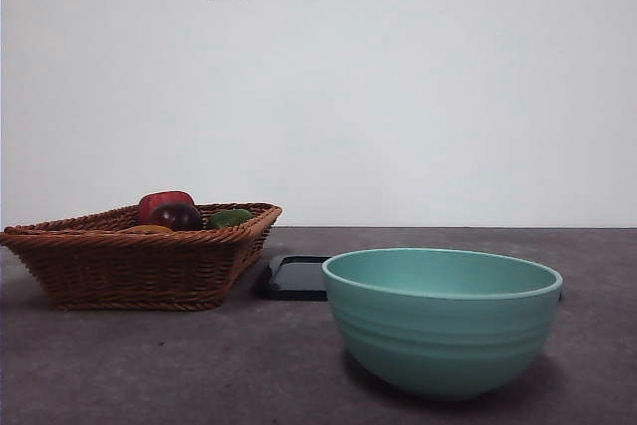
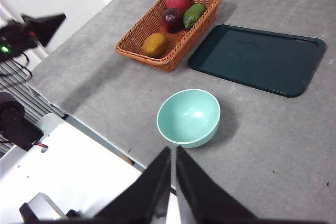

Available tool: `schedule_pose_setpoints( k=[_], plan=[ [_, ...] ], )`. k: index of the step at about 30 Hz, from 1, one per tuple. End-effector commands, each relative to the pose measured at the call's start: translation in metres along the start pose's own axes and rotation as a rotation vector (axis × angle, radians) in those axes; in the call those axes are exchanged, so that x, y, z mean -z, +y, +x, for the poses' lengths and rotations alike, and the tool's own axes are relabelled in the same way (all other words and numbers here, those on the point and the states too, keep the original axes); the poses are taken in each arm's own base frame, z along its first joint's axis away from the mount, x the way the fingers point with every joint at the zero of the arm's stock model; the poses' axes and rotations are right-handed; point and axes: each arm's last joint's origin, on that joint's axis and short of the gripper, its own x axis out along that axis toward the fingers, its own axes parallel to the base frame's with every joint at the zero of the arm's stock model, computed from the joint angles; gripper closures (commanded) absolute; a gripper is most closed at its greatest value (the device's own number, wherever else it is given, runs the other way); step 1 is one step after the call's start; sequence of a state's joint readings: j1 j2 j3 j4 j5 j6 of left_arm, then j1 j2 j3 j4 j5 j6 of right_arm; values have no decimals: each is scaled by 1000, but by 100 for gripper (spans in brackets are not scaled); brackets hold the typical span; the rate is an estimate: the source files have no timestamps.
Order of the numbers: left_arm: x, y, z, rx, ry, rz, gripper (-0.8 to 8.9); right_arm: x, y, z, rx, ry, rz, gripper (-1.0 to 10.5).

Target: Pick up the wifruite, put it on the bowl, pick up the plate, put it on desk

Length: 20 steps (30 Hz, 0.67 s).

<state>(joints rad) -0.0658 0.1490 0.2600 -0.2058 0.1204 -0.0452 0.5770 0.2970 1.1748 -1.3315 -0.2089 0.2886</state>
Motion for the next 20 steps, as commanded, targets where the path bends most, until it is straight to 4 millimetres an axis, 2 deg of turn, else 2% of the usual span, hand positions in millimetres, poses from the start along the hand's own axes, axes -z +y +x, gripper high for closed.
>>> schedule_pose_setpoints(
  k=[1, 11, 16, 20],
  plan=[
    [17, 3, 1, -73, -3, -50, 798, -2, 1, -4, -13, -18, -16, 940],
    [60, 6, 8, -83, 48, -54, 798, -2, 1, -4, -13, -18, -16, 940],
    [71, 7, 10, -107, 80, -55, 798, -2, 1, -4, -13, -19, -16, 940],
    [70, 8, 10, -111, 79, -39, 798, -2, 1, -4, -13, -20, -17, 940]
  ],
)
